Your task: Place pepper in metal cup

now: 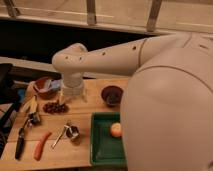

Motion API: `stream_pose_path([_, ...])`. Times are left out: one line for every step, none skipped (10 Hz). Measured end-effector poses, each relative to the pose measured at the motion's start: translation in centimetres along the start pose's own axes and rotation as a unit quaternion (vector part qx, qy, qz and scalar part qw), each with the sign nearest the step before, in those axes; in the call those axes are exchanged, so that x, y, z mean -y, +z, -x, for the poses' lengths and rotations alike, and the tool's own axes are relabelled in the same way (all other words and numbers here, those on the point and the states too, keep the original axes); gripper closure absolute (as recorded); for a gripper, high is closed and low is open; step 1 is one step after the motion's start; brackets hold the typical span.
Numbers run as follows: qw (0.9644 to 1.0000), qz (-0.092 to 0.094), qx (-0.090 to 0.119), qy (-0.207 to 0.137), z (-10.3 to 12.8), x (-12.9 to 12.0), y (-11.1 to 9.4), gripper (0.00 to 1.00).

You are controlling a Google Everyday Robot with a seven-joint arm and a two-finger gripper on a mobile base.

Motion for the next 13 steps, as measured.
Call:
stream_pose_path([0.9998,0.009,0.002,-0.019,0.4,-2.1,0.7,0.28])
stream_pose_path([0.9993,0.017,0.003,-0.034,0.7,-3.6,1.4,0.28])
stream_pose_path([0.9983,0.026,0.004,-0.052,0.7,-5.3,2.4,0.28])
stream_pose_path([0.9972,0.034,0.002,-0.066,0.4,-6.6,3.5,0.28])
stream_pose_path([0.9962,0.040,-0.002,-0.077,0.0,-7.5,4.6,0.28])
stream_pose_path([0.9951,0.045,-0.011,-0.088,-0.5,-8.3,6.0,0.28])
stream_pose_path([0.9933,0.048,-0.023,-0.102,-1.2,-9.2,7.1,0.28])
stream_pose_path([0.9930,0.050,-0.024,-0.105,-1.3,-9.4,7.1,0.28])
stream_pose_path([0.9933,0.048,-0.024,-0.102,-1.2,-9.0,7.1,0.28])
stream_pose_path([0.9931,0.049,-0.025,-0.104,-1.3,-9.3,7.2,0.28])
stream_pose_path([0.9929,0.049,-0.024,-0.105,-1.3,-9.4,7.1,0.28])
stream_pose_path([0.9928,0.044,-0.020,-0.109,-1.2,-8.9,6.7,0.28])
stream_pose_path([0.9929,0.031,-0.015,-0.113,-1.1,-8.4,5.7,0.28])
